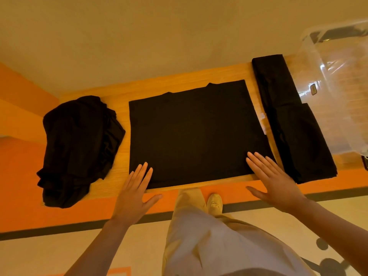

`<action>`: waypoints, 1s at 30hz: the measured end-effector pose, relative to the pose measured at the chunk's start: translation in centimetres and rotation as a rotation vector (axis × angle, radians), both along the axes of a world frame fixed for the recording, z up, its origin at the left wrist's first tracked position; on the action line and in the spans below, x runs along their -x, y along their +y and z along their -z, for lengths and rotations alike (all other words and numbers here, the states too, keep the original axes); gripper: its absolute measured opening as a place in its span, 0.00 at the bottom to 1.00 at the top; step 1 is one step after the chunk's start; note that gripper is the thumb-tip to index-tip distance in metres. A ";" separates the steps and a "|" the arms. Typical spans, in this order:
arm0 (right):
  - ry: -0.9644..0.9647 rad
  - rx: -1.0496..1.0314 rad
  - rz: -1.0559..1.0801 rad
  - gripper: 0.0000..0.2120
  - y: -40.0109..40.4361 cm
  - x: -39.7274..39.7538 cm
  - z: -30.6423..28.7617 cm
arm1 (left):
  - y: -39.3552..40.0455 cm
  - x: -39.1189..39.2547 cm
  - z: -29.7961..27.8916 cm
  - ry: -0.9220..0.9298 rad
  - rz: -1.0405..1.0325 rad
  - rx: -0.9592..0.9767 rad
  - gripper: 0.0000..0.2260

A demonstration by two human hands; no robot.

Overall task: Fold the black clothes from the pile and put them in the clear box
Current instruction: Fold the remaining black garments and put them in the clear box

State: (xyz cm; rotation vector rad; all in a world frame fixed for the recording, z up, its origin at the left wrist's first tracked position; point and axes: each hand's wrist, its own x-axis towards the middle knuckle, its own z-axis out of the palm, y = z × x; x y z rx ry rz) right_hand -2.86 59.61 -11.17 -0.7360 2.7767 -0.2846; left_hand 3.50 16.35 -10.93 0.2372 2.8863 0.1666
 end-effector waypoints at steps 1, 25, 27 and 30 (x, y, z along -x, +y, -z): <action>0.043 -0.006 -0.012 0.30 0.4 -0.2 0.2 | -0.2 -0.1 -0.2 0.010 0.020 0.022 0.34; 0.218 0.301 0.013 0.10 1.7 -0.3 -2.8 | 0.3 -1.7 -5.2 0.106 -0.518 -0.468 0.13; 0.166 0.328 0.061 0.14 1.6 0.2 -3.4 | 0.0 -1.2 -5.6 0.100 -0.600 -0.564 0.11; 0.053 0.428 0.192 0.14 2.2 1.1 -4.6 | -0.7 -0.7 -6.6 0.109 -0.658 -0.726 0.10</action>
